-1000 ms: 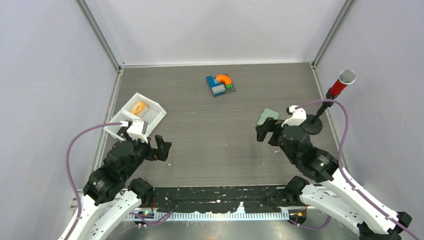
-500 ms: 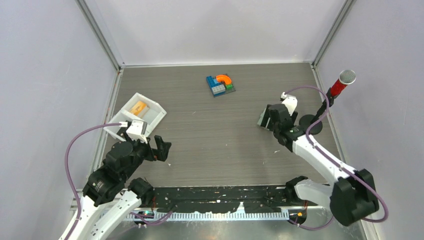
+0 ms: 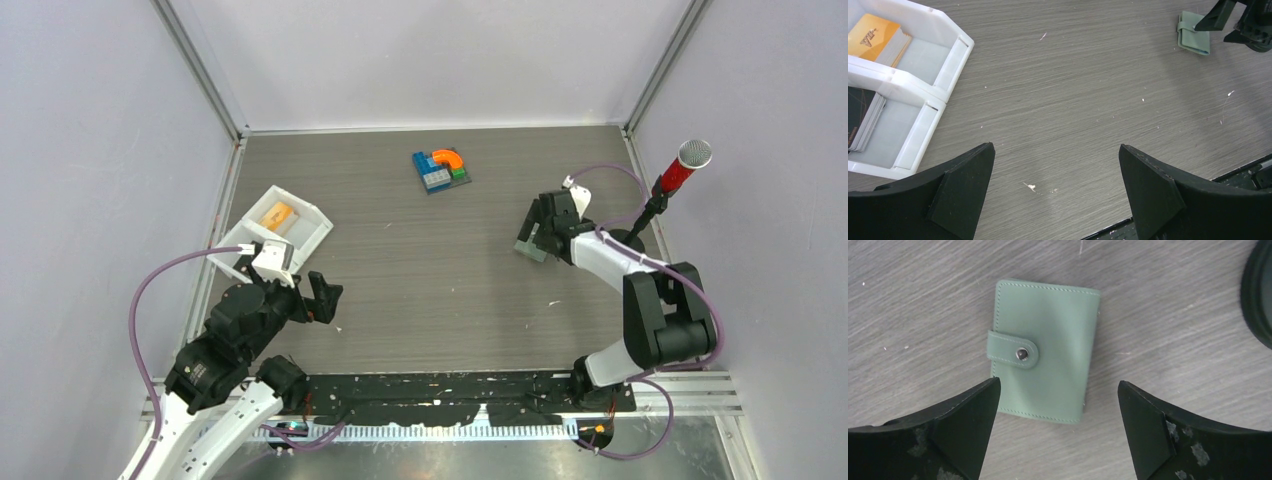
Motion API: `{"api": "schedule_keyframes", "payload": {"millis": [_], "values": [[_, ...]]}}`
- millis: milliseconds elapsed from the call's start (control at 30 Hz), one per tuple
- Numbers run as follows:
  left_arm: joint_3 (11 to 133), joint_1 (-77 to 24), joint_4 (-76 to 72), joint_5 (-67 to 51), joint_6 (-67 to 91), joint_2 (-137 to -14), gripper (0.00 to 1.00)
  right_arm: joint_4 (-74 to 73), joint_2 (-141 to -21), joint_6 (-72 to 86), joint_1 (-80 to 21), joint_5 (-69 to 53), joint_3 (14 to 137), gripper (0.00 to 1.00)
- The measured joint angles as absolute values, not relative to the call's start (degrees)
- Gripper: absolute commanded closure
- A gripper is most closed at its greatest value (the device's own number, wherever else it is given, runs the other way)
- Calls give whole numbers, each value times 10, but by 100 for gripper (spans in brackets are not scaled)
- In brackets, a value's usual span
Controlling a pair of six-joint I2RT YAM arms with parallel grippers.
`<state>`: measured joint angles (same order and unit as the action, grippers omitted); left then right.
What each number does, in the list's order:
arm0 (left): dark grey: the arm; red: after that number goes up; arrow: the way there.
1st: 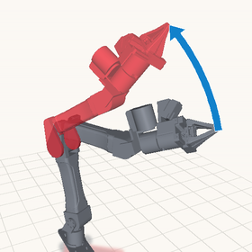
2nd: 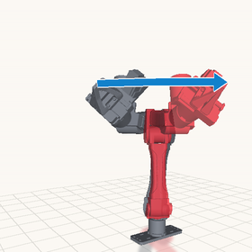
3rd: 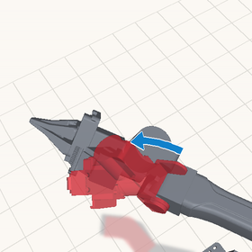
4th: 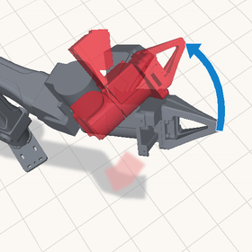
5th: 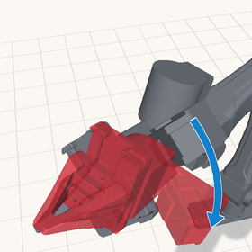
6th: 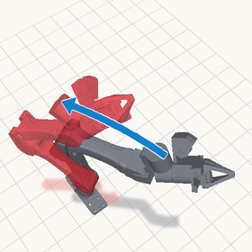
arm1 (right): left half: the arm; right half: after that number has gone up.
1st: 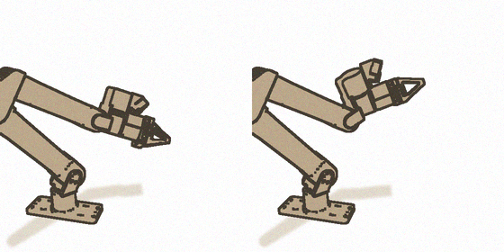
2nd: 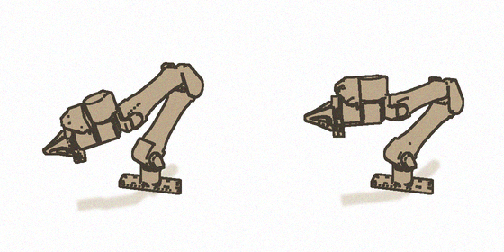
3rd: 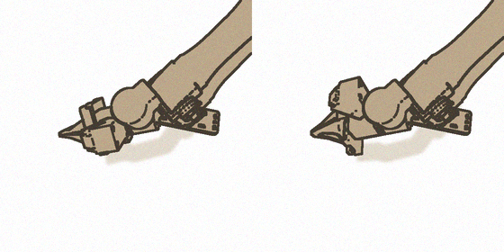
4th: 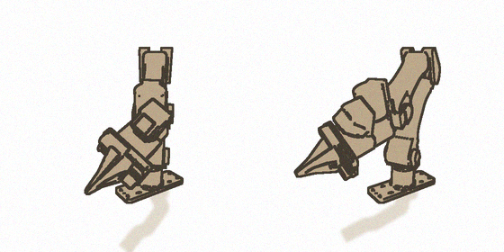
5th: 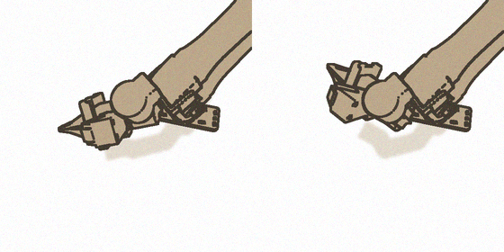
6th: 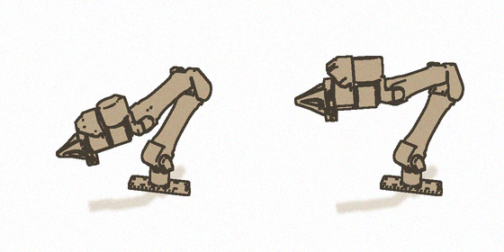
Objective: Take the credit cards out of the card holder
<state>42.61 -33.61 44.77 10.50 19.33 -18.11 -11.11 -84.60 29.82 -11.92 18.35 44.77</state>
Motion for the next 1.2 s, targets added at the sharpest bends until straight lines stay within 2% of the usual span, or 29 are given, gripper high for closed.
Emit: {"api": "schedule_keyframes", "payload": {"millis": [333, 767, 1067, 1200], "values": [[426, -336, 448, 105, 193, -181, 1, -108, -927, 317, -119, 174, 492, 5], [426, -336, 448, 105, 193, -181, 1, -130, -945, 324, -136, 179, 523, 5], [426, -336, 448, 105, 193, -181, 1, -214, -1001, 412, -147, 185, 593, 5], [426, -336, 448, 105, 193, -181, 1, -236, -1014, 432, -158, 199, 608, 0]]}}
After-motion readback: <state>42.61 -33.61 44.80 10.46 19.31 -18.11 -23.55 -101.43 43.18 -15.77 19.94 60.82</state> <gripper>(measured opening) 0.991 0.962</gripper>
